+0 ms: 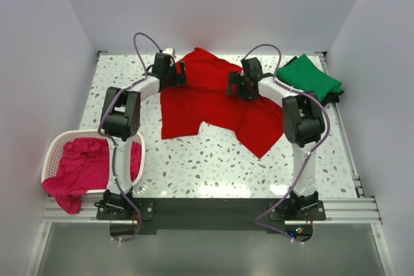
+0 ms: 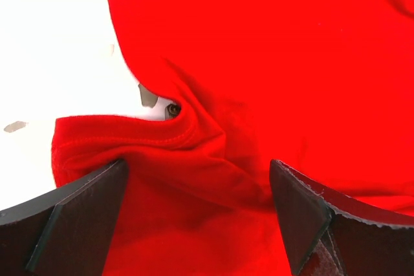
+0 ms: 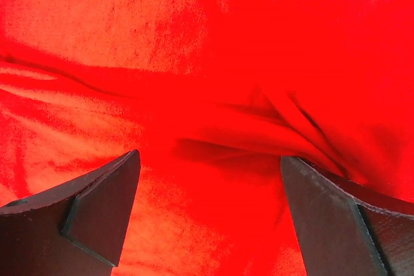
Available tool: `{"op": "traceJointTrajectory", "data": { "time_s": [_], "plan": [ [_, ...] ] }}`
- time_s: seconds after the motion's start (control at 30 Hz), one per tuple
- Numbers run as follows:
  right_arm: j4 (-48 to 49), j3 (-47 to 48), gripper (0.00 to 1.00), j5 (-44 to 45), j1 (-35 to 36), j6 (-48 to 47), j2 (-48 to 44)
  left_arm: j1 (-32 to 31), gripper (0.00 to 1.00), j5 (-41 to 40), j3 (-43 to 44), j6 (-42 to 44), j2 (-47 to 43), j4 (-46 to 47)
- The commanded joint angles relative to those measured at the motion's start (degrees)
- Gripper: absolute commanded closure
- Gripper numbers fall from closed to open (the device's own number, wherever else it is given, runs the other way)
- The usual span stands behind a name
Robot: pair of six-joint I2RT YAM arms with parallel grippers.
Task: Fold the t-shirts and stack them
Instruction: Fold the tshirt
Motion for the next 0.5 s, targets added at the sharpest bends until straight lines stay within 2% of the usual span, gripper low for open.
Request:
{"op": "traceJointTrajectory", "data": {
  "time_s": [0.0,0.07,0.1,0.2,0.47],
  "plan": [
    [-2.42,1.05,0.07,-2.90,0.00,-0.83,0.27,-0.40,0.04,-1.04,-0.98,0.78,-5.67,-0.30],
    [-1.98,0.17,0.07,-3.43,0.00,-0.92,-0.61,-1.46,0.04,-6.02,-3.87,0.87,-9.02,0.49],
    [-1.46,-0.53,0.07,-4.39,0.00,-0.92,-1.65,-2.33,0.04,-8.83,-9.11,0.79,-12.61,0.93],
    [-1.10,-2.11,0.07,-5.01,-0.09,-1.36,-3.33,-4.18,0.04,-14.11,-17.73,0.35,-20.36,1.99],
    [0.83,-7.03,0.07,-7.47,-0.09,-1.89,-8.51,-10.24,0.10,-24.94,-39.28,-3.96,-40.48,2.60]
  ]
}}
